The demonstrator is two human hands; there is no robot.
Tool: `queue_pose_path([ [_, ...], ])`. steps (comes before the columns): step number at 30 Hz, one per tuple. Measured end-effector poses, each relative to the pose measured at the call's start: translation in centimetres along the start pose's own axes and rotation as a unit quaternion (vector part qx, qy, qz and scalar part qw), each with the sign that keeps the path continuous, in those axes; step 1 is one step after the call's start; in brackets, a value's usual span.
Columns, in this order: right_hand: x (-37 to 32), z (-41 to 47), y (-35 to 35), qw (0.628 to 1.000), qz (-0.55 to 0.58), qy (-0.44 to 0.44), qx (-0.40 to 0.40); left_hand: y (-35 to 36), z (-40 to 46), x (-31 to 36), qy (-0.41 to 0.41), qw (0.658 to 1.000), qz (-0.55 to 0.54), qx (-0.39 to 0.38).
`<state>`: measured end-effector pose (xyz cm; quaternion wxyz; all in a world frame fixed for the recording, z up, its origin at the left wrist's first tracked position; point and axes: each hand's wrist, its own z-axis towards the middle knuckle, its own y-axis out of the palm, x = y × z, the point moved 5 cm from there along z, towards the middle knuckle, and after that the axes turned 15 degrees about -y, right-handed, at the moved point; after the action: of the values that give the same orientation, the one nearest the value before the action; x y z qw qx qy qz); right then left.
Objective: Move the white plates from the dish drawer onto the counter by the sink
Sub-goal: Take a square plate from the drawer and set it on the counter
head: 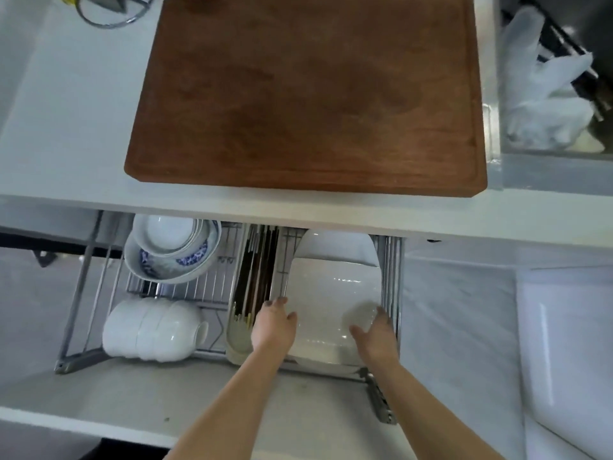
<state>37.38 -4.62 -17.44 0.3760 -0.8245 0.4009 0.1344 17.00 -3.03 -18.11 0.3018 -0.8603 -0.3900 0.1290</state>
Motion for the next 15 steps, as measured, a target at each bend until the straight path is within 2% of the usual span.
queue_pose_path([
  [5, 0.8, 1.0, 0.8, 1.0, -0.01, 0.024, 0.012, 0.4, 0.9, 0.8, 0.011, 0.999, 0.023, 0.039],
  [9, 0.7, 1.2, 0.8, 0.999, -0.007, 0.03, 0.018, 0.1, 1.4, 0.5, -0.024, 0.998, 0.007, 0.063],
  [15, 0.4, 0.5, 0.3, 0.999, 0.022, 0.03, 0.028, -0.7, 1.1, 0.1, -0.034, 0.996, -0.028, 0.075],
])
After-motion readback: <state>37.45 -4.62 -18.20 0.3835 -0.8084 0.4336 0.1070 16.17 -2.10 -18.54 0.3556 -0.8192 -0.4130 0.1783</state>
